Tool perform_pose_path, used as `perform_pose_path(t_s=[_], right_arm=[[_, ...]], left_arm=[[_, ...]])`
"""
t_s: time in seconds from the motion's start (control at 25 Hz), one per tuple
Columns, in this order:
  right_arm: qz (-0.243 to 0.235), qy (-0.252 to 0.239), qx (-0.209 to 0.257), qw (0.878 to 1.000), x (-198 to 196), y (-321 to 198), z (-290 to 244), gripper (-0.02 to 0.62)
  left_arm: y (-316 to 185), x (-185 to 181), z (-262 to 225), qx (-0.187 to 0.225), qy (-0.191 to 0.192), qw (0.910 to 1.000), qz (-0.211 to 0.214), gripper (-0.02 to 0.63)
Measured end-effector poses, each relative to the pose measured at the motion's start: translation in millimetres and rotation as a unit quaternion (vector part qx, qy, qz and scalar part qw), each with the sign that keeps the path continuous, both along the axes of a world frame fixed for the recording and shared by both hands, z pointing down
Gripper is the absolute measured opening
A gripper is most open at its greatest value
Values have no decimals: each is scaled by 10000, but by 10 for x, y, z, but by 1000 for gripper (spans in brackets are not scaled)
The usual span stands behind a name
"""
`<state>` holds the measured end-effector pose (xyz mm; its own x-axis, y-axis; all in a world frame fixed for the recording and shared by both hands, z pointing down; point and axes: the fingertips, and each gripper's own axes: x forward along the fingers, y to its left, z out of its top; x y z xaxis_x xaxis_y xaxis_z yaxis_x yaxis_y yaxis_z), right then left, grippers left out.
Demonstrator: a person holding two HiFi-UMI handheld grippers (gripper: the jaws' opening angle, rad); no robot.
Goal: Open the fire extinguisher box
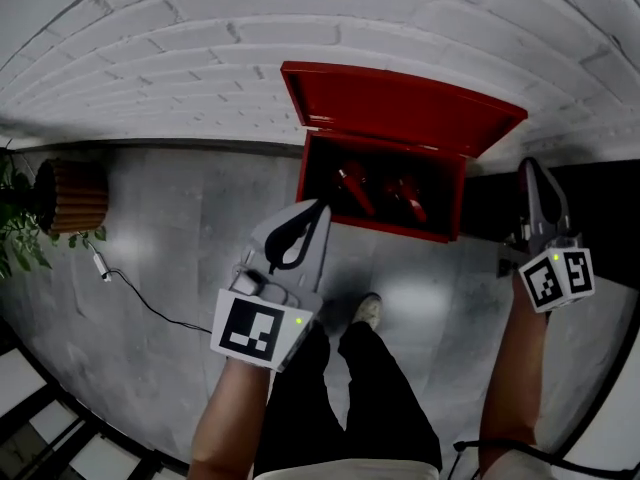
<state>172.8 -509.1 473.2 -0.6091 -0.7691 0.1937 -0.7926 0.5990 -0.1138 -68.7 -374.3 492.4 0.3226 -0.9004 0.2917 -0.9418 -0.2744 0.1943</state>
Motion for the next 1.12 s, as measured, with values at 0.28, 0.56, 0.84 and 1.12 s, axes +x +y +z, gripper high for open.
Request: perform_pose_path(t_s=[0.28,0.56,0.84,1.12], right_arm=[[-85,-100,-381,9992,-55,984,1,6],[52,-143,-442,9989,-130,1574,-405,6],[219,-93,-176,9996,-76,1729,-1013,6],[167,-156,-52,9997,-120,1839,-1558,5]], left_arm=[[236,22,-332,-1,-117,9998,158,6],[655,-91,-734,-284,-393,9985,247,6],[915,-101,-1130,-95,-373,9987,322,6],[1054,-173,-1674,229,-458,9985,201,6]])
